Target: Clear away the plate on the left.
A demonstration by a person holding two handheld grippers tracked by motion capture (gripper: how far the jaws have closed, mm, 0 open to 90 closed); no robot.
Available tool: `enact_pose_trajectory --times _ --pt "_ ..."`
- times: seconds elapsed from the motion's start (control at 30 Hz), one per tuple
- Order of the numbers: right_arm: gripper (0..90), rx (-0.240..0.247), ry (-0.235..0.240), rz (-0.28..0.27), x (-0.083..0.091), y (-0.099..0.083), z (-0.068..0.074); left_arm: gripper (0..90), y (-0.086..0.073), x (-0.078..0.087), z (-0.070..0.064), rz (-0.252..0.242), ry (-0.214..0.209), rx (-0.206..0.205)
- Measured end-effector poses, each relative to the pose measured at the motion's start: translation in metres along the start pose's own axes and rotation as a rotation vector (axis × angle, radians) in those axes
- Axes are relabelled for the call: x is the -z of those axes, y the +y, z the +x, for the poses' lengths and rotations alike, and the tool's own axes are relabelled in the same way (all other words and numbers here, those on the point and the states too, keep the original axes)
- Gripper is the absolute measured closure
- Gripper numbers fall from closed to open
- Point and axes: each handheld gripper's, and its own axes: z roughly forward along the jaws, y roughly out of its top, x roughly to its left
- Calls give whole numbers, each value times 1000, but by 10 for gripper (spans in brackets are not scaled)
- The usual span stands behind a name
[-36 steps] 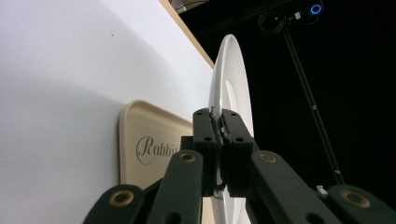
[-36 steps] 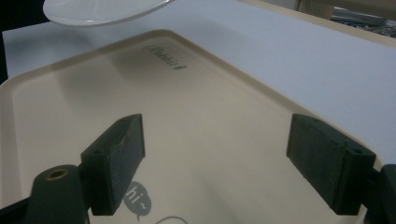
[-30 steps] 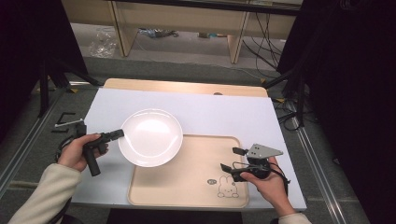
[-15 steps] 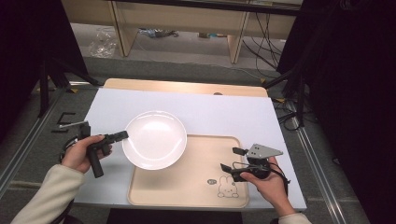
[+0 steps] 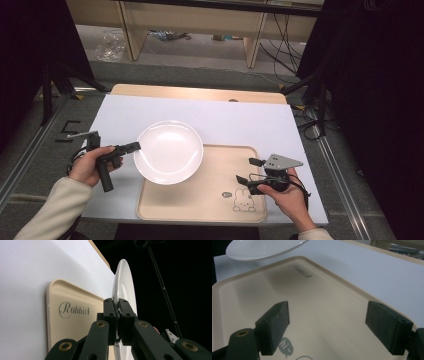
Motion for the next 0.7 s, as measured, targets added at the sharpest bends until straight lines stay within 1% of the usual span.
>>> enact_pose_trajectory --times 0.07,0.1,0.13,0.17,0.23,0.27,0.37,0.4,0.47,0.5,0.6,0.67,0.7 --pt "203 0 0 0 0 0 0 858 -1 -1 0 4 -3 2" --pt "202 12 -6 3 0 0 -1 858 -2 -2 0 -2 -9 6" --pt "203 11 -6 3 0 0 -1 858 -3 -3 0 9 -9 6" --pt "202 2 -3 0 0 0 0 857 -3 -3 0 10 -9 9" --pt "202 1 -2 1 0 0 0 856 -4 -5 0 12 -15 10" --pt "202 10 -5 2 0 0 -1 856 -5 -5 0 20 -11 8" --pt "202 11 -5 2 0 0 -1 855 -6 -6 0 22 -9 6" --pt "202 2 -2 1 0 0 0 856 -6 -7 0 17 -14 8" --pt "202 2 -4 0 0 0 0 856 -7 -8 -1 20 -17 11" --pt "203 12 -6 2 0 0 -1 856 -7 -8 -1 24 -16 9" --pt "203 15 -8 4 0 0 -1 857 -8 -9 -1 31 -12 10" --pt "203 9 -3 2 0 0 0 856 -8 -10 -1 35 -11 7" --pt "203 0 0 0 0 0 0 856 -9 -11 -1 30 -14 8"
